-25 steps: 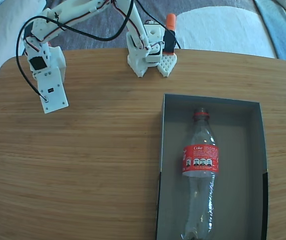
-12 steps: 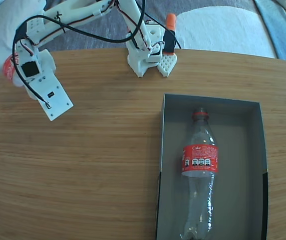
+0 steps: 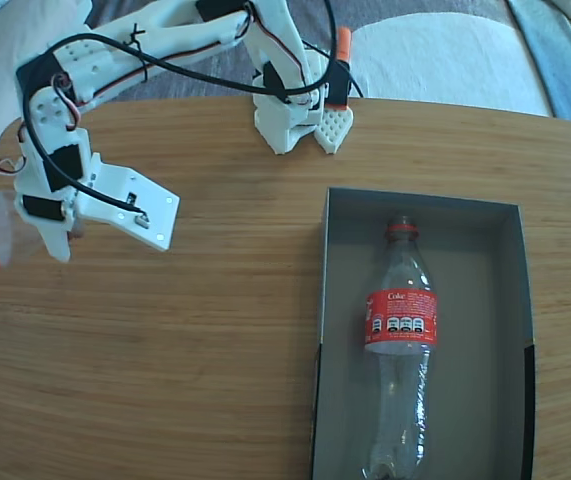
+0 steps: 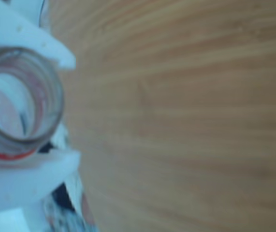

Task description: Grasp the bottles and put them in the box.

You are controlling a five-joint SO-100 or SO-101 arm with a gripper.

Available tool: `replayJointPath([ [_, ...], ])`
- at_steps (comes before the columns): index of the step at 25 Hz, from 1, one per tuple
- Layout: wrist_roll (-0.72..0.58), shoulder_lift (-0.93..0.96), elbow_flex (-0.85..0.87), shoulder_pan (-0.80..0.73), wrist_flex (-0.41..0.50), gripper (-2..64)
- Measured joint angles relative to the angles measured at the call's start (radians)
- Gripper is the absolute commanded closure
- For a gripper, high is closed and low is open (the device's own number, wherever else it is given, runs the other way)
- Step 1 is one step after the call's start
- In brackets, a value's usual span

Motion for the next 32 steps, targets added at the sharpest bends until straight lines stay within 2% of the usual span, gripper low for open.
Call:
replayJointPath([
  [4, -0.072, 0.000, -0.137, -0.149, 0.092, 59.8],
  [8, -0.083, 0.000, -0.224, -0.319, 0.183, 59.9],
  [14, -0.083, 0.000, -0.245, -0.546, 0.278, 59.9],
  [19, -0.083, 0.020, -0.245, -0.733, 0.279, 59.9],
  [27, -0.081, 0.156, -0.244, -0.973, 0.279, 61.3],
  [32, -0.077, 0.250, -0.126, -1.157, 0.279, 61.9],
])
